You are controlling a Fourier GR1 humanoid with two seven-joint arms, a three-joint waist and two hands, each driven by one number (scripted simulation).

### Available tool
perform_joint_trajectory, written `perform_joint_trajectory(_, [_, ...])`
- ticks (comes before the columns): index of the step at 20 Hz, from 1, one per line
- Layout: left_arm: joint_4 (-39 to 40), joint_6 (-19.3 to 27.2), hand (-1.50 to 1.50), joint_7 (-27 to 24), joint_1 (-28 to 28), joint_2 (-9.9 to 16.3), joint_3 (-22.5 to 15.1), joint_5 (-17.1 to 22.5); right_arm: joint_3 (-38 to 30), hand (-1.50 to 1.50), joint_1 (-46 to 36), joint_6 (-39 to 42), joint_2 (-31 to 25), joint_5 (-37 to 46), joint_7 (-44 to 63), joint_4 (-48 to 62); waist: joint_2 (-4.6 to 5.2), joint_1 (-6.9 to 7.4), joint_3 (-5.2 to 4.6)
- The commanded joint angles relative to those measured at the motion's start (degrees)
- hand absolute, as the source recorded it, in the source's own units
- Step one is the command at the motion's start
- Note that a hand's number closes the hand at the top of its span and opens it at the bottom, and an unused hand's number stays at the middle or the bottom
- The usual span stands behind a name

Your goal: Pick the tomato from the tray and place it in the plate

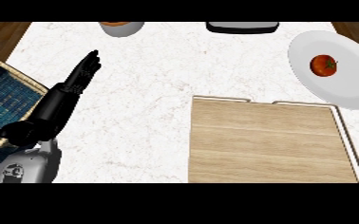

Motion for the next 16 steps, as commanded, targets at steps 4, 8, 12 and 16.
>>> perform_joint_trajectory(4, [0.57,-0.99,0.0,0.22,-0.87,0.45,0.6,0.7,-3.47,-1.5,5.63,13.95,-8.49,-4.51,-3.41,2.27,0.37,0.46,0.1])
perform_joint_trajectory(8, [-0.4,-1.3,0.0,-0.95,1.28,0.36,0.57,0.57,-2.69,-1.5,9.28,16.97,-9.53,-4.8,-5.96,0.94,0.2,0.42,0.09])
perform_joint_trajectory(12, [1.54,-0.11,0.0,-1.14,-0.21,-0.91,-0.67,-1.04,-2.77,-1.5,10.01,21.08,-13.36,-5.62,-5.18,0.24,0.35,0.22,0.15])
perform_joint_trajectory(16, [3.13,-0.88,0.0,-3.25,-0.06,0.68,1.54,-0.39,-2.18,-1.5,12.84,22.85,-13.95,-6.06,-7.1,-0.92,0.27,-0.14,0.12])
